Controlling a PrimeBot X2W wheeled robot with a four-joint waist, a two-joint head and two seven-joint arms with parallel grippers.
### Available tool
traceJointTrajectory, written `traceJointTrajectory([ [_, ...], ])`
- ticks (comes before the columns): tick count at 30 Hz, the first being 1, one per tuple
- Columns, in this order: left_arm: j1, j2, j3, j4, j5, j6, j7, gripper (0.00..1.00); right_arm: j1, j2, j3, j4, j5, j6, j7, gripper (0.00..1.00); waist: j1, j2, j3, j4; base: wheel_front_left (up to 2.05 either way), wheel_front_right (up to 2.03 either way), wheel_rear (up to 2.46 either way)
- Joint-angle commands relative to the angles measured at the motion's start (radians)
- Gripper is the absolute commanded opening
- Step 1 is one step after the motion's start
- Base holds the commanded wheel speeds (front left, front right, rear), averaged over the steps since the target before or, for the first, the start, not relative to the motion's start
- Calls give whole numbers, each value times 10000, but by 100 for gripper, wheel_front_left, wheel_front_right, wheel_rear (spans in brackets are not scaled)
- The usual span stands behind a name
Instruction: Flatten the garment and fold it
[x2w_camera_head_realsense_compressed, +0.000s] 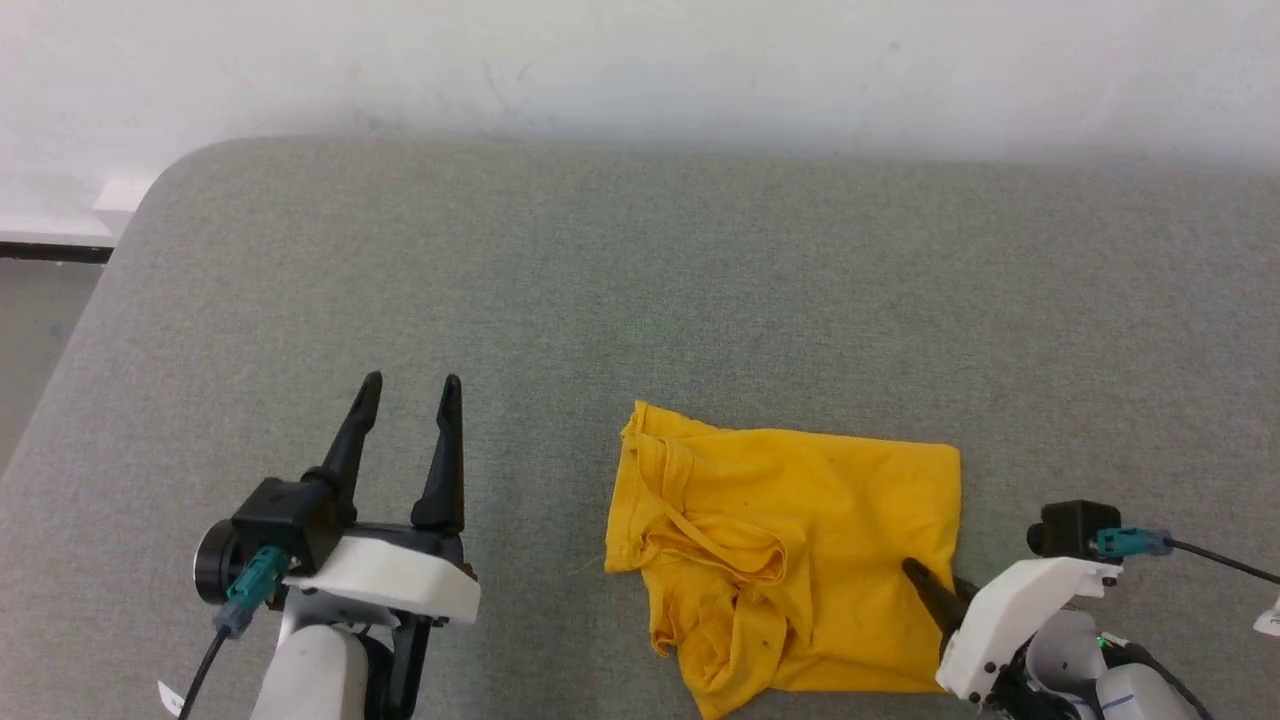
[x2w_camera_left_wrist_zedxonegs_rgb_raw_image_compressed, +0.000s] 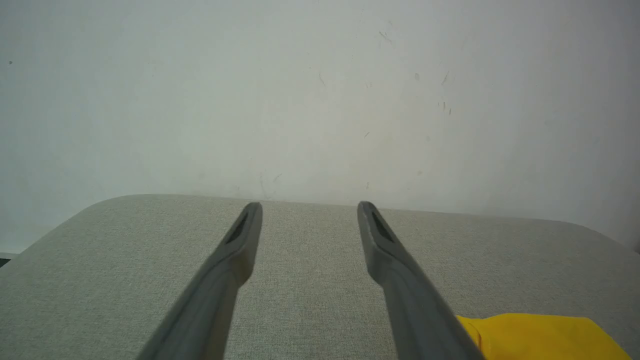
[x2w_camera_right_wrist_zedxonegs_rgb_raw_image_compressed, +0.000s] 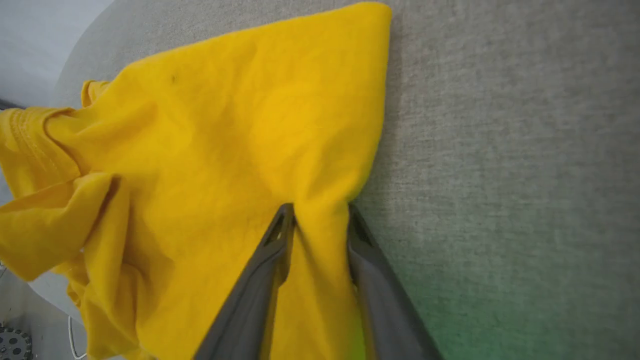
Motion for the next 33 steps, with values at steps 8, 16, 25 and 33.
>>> traceJointTrajectory([
  [8,120,-18,86,-58,-121,87,-47,100,-649,66,392,-988,-2976,-9,173,0,0,0,84,-351,0,0,0],
  [16,23,-18,423,-260,-54,95,-47,100,-2239,-1009,2053,-2060,-5810,-9,996,0,0,0,451,-1437,0,0,0],
  [25,-407,-17,555,-620,200,77,-47,100,-3916,-2771,2485,-1208,-6076,-9,709,0,0,0,1116,-2678,0,0,0],
  [33,-885,32,690,-913,520,18,-47,100,-5014,-3733,1338,199,-6429,-9,208,0,0,0,2033,-3387,0,0,0],
])
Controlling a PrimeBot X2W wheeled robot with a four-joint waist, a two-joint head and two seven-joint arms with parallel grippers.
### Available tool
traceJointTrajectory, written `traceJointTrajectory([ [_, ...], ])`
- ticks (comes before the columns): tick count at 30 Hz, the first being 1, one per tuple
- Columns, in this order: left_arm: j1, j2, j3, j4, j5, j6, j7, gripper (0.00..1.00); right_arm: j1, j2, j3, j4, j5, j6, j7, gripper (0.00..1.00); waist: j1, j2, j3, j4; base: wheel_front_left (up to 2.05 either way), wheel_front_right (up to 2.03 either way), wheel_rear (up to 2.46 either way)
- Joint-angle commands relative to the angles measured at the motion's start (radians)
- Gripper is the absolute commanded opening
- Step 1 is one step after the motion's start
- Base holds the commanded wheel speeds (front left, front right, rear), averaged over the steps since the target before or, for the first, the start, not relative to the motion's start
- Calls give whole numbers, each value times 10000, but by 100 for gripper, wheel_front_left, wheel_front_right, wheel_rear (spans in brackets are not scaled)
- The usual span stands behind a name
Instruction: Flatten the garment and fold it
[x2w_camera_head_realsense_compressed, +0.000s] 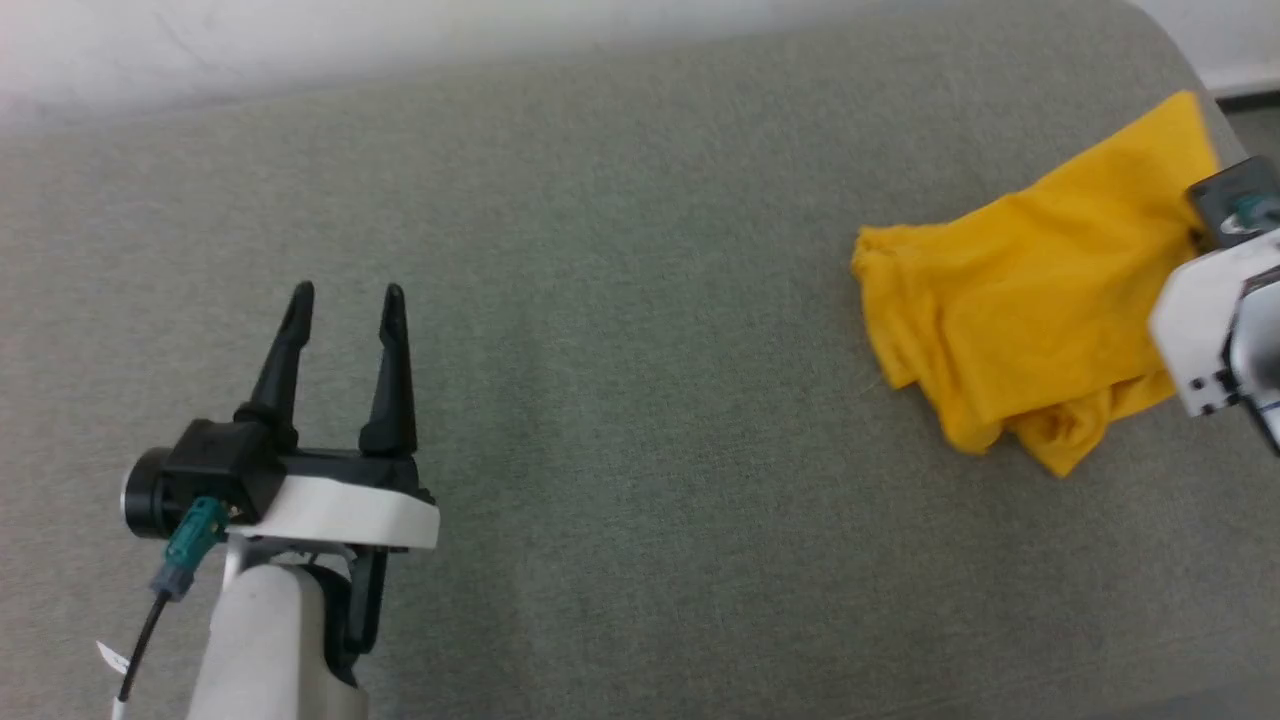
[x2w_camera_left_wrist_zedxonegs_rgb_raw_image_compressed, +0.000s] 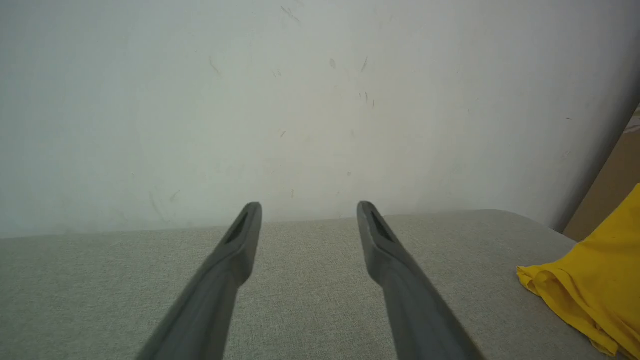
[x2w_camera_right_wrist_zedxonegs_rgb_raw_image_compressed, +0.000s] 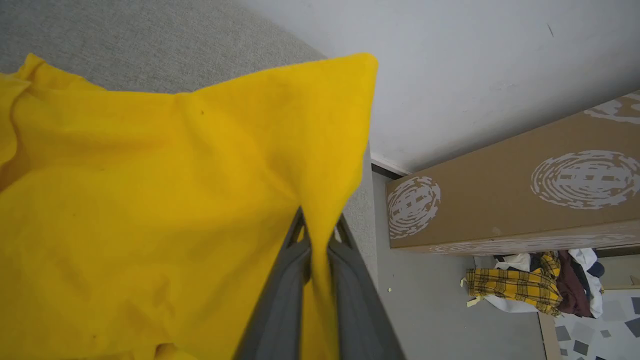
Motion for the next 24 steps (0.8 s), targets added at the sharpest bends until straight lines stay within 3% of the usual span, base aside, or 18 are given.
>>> traceJointTrajectory([
  [1,-143,64,62,-63,74,-63,-47,100,-178,-2,-56,46,-79,-23,-74,0,-2,0,642,-517,0,0,0],
  [9,-515,394,115,-396,305,-115,-47,100,-994,-323,-1733,1327,-991,-23,-1007,0,-2,0,1585,-488,0,0,0],
  [16,-658,555,84,-493,427,-130,-47,100,-1205,136,-3892,1734,-2417,-23,-1447,0,-2,0,2064,-177,0,0,0],
  [22,-636,620,107,-465,413,-137,-47,100,-1289,479,-5081,1925,-3321,-23,-1999,0,-2,0,2037,6,0,0,0],
  [23,-603,616,103,-443,412,-138,-47,100,-1298,555,-5240,1965,-3395,-23,-2098,18,-2,0,1976,22,0,0,0],
  [24,-566,600,94,-422,412,-133,-47,100,-1296,631,-5381,2000,-3460,-23,-2192,48,-2,0,1899,37,0,0,0],
])
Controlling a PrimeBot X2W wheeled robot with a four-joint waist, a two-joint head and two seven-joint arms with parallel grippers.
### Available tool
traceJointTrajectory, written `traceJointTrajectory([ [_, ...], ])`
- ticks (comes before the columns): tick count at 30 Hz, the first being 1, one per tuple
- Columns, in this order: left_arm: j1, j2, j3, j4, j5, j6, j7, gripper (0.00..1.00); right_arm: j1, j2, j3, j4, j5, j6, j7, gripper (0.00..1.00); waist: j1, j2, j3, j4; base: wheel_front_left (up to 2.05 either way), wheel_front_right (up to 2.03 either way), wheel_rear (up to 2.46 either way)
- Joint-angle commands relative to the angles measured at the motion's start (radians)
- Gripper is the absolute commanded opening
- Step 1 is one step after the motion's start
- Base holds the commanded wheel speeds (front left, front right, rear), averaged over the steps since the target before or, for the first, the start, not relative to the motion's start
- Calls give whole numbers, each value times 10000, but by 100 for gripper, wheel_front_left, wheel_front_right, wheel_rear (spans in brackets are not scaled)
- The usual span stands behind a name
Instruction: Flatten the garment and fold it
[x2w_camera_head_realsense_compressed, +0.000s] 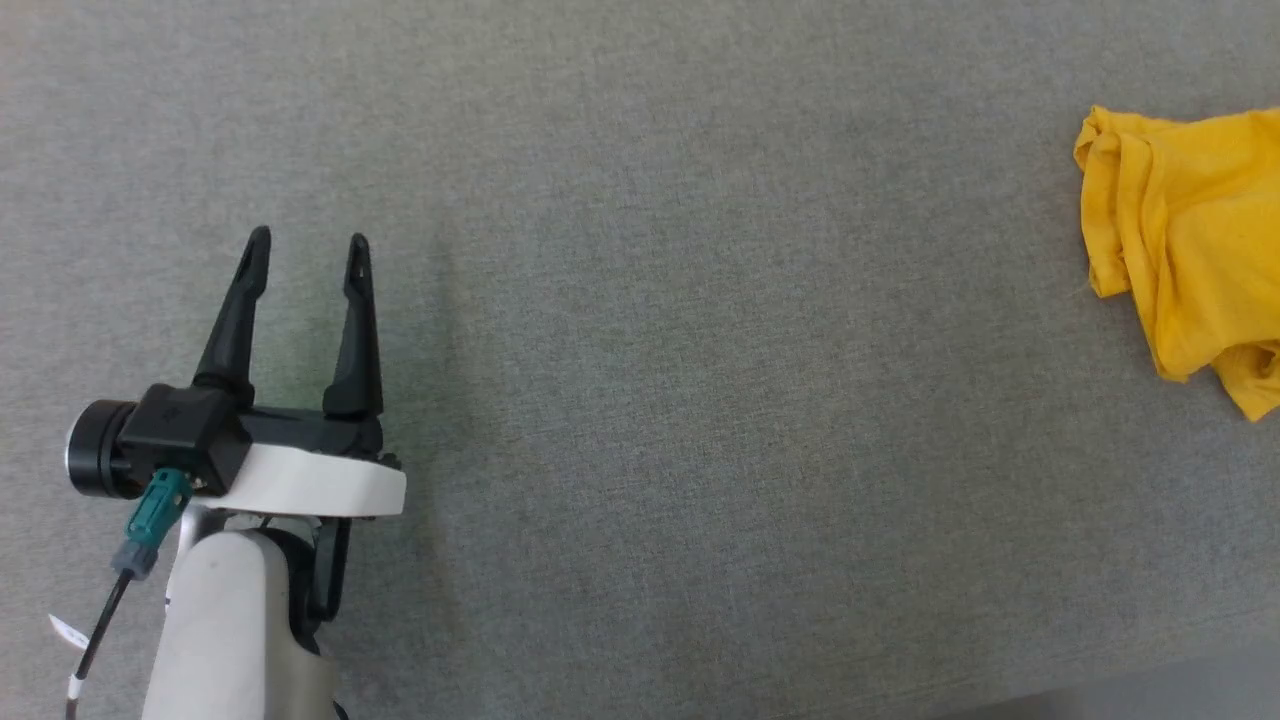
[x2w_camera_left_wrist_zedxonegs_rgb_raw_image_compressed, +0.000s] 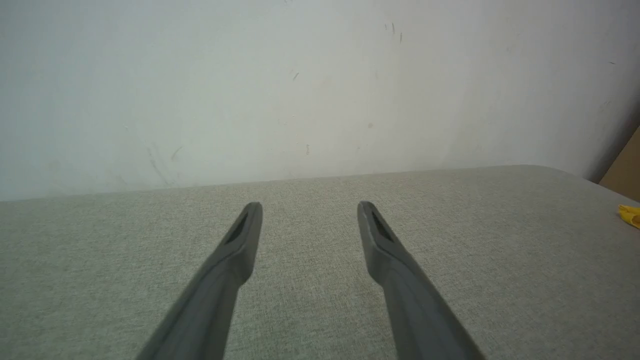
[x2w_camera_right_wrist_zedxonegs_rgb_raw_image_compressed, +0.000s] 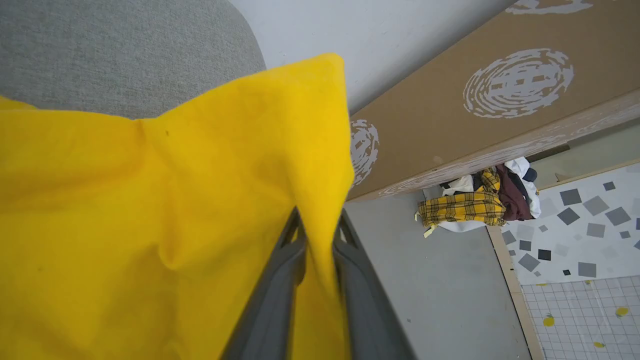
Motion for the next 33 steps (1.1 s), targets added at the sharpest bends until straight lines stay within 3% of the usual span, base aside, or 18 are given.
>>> traceJointTrajectory([
  [1,-30,30,-6,20,10,-44,-47,100,-128,68,-158,27,-20,-25,-88,100,-1,-2,-181,38,0,0,0],
  [6,158,-135,-117,186,-100,-50,-47,100,110,399,-602,49,225,-25,-695,100,-1,-2,-896,237,0,0,0],
  [14,540,-428,-406,687,-432,-57,-47,100,1301,453,-395,-603,1491,-25,-1538,100,-1,-2,-2307,936,0,0,0],
  [22,992,-555,-607,1109,-782,29,-47,100,2929,923,542,-2574,3523,-25,-1963,100,-1,-2,-3292,1480,0,0,0],
  [33,1317,-588,-973,1638,-1303,168,-47,100,5262,2491,1502,-5517,5545,-25,-2299,100,-1,-2,-3994,1995,0,0,0],
])
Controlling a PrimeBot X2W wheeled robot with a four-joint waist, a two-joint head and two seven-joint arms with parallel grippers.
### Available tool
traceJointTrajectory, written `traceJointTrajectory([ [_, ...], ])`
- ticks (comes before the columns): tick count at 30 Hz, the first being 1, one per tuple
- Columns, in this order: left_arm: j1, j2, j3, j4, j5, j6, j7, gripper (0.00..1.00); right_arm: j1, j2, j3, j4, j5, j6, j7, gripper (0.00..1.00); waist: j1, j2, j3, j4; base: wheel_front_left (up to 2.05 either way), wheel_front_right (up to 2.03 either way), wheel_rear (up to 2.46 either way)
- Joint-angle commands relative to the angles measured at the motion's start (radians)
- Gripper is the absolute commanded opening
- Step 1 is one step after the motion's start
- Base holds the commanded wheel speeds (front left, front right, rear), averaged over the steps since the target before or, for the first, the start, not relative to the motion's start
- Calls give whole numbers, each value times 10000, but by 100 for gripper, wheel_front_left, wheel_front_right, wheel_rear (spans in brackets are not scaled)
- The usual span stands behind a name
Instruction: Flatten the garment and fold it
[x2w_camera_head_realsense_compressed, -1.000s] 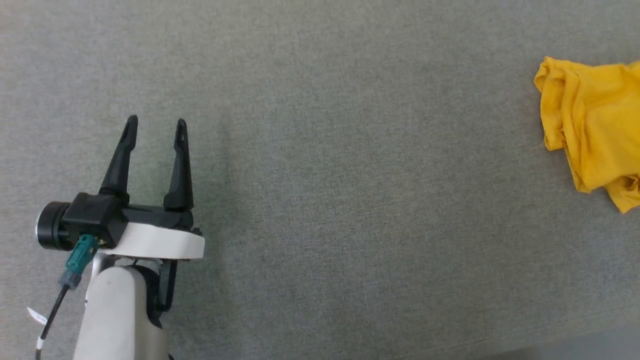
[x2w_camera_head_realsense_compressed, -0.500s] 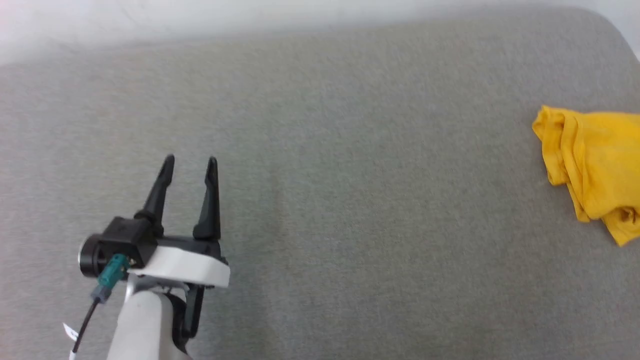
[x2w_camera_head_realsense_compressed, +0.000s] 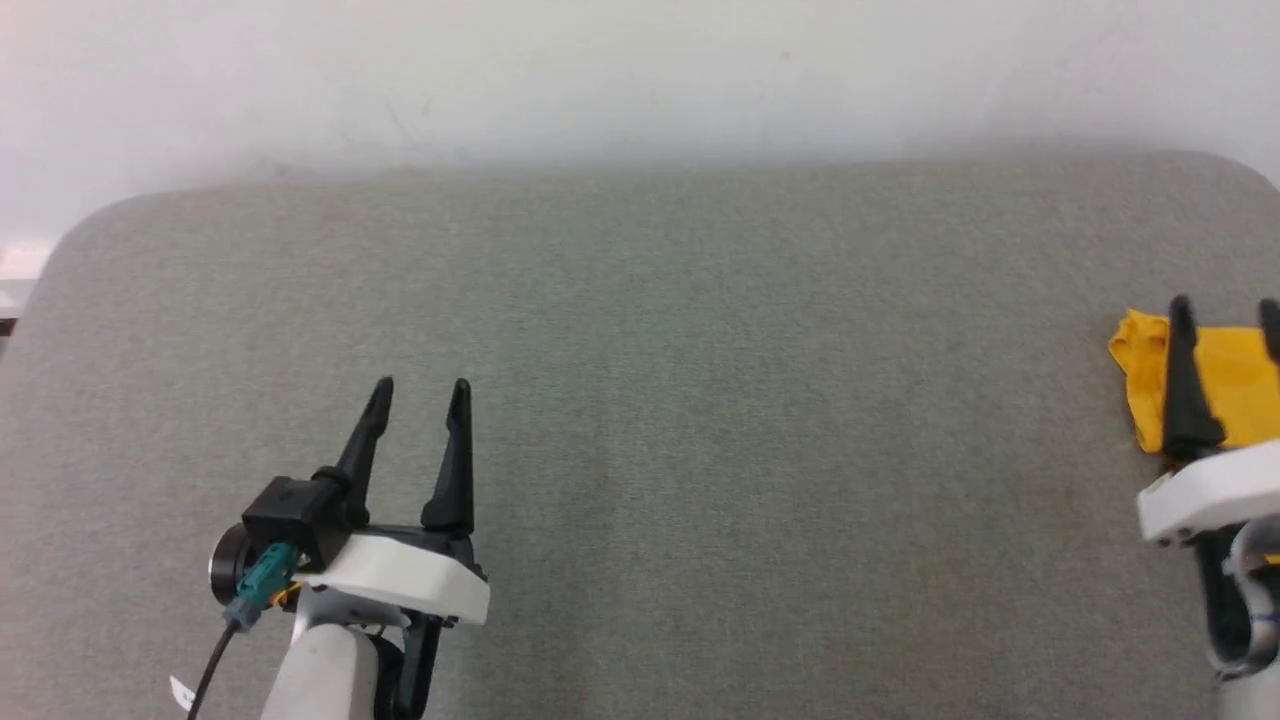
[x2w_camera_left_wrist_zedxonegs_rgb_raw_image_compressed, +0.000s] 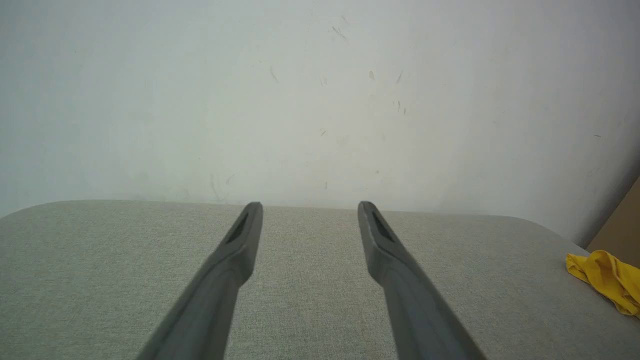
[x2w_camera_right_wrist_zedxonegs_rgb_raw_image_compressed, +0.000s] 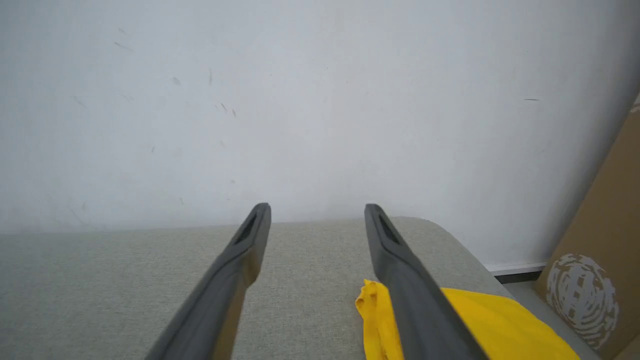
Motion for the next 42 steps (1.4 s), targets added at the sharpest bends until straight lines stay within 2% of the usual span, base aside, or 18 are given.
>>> traceJointTrajectory([
  [1,133,-28,-70,64,-88,80,-47,100,266,124,108,-172,103,-19,-134,100,1,-2,-276,303,0,0,0],
  [7,256,-30,-355,281,-195,187,-47,100,1228,499,830,-457,213,-19,-582,100,1,-2,-477,590,0,0,0],
  [15,443,-31,-653,588,-371,344,-47,100,2123,715,1282,-485,-111,-19,-922,100,1,-2,-728,950,0,0,0],
  [30,683,-31,-769,678,-526,562,-47,100,2621,737,1459,-444,329,-19,-1108,100,1,-2,-705,1071,0,0,0],
  [31,570,-13,-763,658,-502,529,0,0,2543,702,1430,-428,284,0,-1047,0,1,-2,-705,1073,0,0,0],
  [42,570,-10,-760,660,-501,526,17,0,2539,692,1369,-409,280,2,-1028,0,1,-2,-702,1071,0,0,0],
])
